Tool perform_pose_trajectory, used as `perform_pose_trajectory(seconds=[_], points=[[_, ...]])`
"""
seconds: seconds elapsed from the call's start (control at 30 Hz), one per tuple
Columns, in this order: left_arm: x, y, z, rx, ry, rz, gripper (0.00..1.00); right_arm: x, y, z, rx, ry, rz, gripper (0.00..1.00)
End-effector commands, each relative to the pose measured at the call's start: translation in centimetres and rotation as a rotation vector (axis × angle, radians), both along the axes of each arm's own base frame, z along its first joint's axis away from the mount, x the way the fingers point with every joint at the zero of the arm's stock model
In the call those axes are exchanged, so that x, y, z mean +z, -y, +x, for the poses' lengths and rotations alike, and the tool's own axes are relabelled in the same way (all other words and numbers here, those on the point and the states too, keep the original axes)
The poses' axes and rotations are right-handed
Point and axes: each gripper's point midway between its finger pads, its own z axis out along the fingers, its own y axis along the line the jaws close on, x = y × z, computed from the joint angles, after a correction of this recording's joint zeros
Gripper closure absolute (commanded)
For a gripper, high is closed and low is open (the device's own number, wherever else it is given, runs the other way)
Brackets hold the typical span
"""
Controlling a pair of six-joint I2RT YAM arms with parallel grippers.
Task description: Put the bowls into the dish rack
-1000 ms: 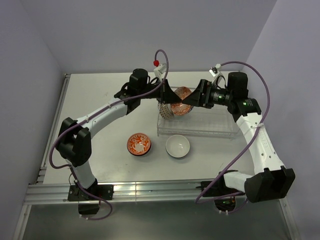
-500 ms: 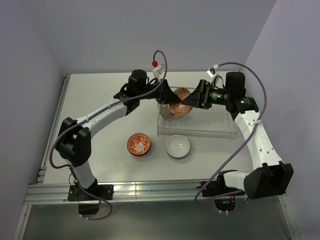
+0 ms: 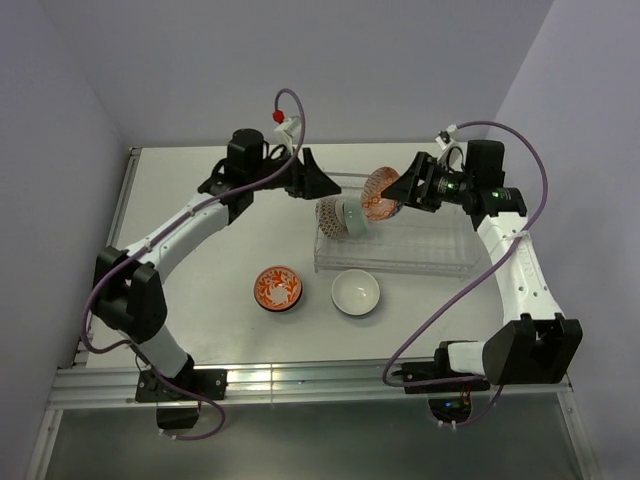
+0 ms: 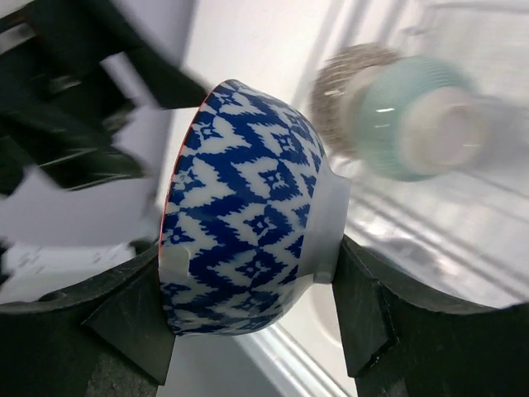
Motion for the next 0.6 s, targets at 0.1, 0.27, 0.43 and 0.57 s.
perform_pose_trajectory(seconds=[0.1, 0.27, 0.43, 0.57], points=[[3.5, -6.2, 0.9, 0.102, 0.124, 0.03, 0.14, -3.1, 6.6, 4.4, -0.249, 0.0, -0.312, 1.0], [4.3, -11.2, 1.9, 0.216, 0.144, 0.052, 0.12, -6.3, 8.6, 5.7, -0.316, -0.067, -0.426, 1.0], [4.1, -15.1, 2.4, 0.307, 0.139, 0.061, 0.12, -8.6, 8.7, 6.5, -0.33, -0.1, -0.5, 1.0], [4.2, -16.9, 2.3, 0.348, 0.135, 0.054, 0.12, -10.7, 7.3, 7.0, -0.299, -0.12, -0.552, 1.0]])
